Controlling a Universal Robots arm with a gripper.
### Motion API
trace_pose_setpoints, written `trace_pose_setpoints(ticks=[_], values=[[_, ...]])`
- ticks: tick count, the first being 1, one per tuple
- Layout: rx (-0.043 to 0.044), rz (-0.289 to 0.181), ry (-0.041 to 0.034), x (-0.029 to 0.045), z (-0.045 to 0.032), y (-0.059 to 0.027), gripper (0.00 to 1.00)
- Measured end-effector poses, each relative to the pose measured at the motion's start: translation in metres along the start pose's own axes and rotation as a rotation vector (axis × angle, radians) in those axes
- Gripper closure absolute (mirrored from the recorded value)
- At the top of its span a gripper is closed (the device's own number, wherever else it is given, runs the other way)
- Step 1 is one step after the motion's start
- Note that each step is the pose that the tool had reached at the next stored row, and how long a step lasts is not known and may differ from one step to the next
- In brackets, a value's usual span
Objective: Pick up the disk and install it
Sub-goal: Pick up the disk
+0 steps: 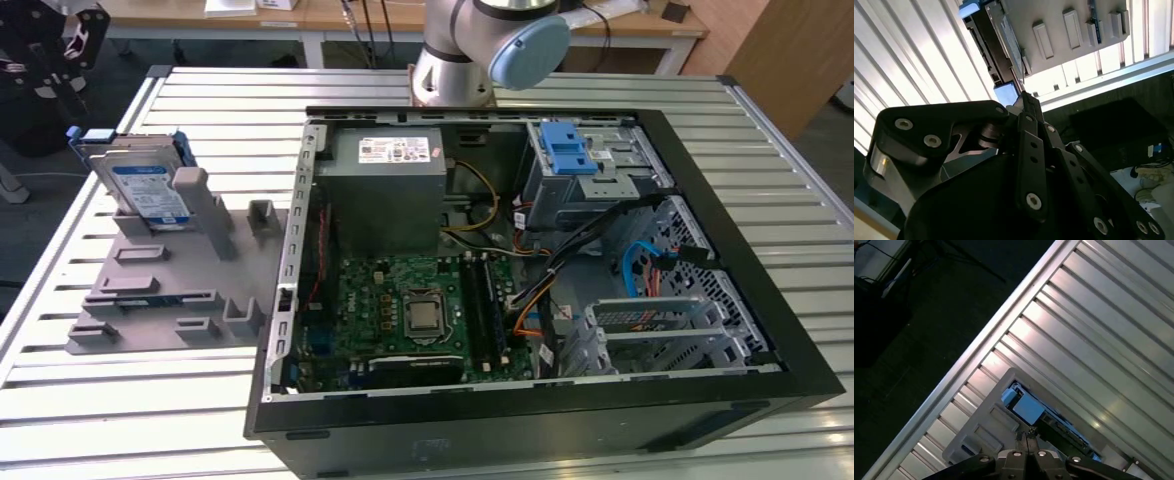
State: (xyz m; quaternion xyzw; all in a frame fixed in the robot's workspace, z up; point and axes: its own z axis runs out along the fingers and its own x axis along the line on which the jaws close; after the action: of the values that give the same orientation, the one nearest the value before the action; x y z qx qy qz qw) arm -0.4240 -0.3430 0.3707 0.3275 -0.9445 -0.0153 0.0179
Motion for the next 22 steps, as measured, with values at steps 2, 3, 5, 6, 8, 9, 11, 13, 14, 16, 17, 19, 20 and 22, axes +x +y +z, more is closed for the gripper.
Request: trace_pose_setpoints(ticks=[2,3,5,6,8,9,11,13,14,16,17,19,20,22], values=[[0.0004,-0.017,0.0008,0.0000,0.0000,0.0000,0.89],[0.0006,-0.026,0.0012,0.0000,0.0000,0.0000,0.89],[0.0010,-0.044,0.0018,0.0000,0.0000,0.0000,0.89],[0.0013,-0.053,0.0022,0.0000,0.0000,0.0000,0.89],[0.0017,-0.071,0.0030,0.0000,0.0001,0.0000,0.89],[0.0019,-0.080,0.0033,0.0000,0.0001,0.0000,0.89],[0.0023,-0.097,0.0041,0.0000,0.0001,0.0000,0.89],[0.0027,-0.114,0.0047,0.0000,0.0001,0.0000,0.89],[0.0029,-0.122,0.0050,0.0000,0.0002,0.0000,0.89],[0.0033,-0.138,0.0057,0.0000,0.0002,0.0000,0.89],[0.0035,-0.146,0.0060,0.0000,0.0002,0.0000,0.89],[0.0039,-0.163,0.0067,0.0000,0.0002,0.0000,0.89],[0.0041,-0.171,0.0070,0.0000,0.0002,0.0000,0.89],[0.0045,-0.188,0.0077,0.0000,0.0002,0.0000,0.89]])
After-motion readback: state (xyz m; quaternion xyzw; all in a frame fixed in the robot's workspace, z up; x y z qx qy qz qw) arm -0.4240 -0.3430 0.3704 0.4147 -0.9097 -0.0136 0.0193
